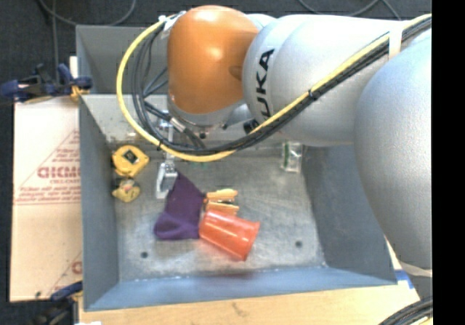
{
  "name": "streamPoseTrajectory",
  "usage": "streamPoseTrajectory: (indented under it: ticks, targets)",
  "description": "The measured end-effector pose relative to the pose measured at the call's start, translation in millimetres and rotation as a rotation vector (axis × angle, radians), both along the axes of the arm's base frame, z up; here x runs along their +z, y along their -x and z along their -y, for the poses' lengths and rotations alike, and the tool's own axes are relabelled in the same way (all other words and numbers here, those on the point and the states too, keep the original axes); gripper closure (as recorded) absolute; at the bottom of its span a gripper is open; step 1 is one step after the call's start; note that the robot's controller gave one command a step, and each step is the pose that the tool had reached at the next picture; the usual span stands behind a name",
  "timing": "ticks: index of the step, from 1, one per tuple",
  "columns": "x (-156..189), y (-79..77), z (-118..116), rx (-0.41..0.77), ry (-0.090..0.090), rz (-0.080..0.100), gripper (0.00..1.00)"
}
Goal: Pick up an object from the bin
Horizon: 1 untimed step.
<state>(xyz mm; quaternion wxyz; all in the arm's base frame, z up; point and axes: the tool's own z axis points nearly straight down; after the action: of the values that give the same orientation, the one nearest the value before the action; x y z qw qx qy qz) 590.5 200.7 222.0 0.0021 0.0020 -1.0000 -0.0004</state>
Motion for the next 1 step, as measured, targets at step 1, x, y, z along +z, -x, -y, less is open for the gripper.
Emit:
streamPoseTrajectory:
  ticks: [1]
  targets:
    - [5.1,-1.7,1.2,-0.004,-0.001,0.008,0.0]
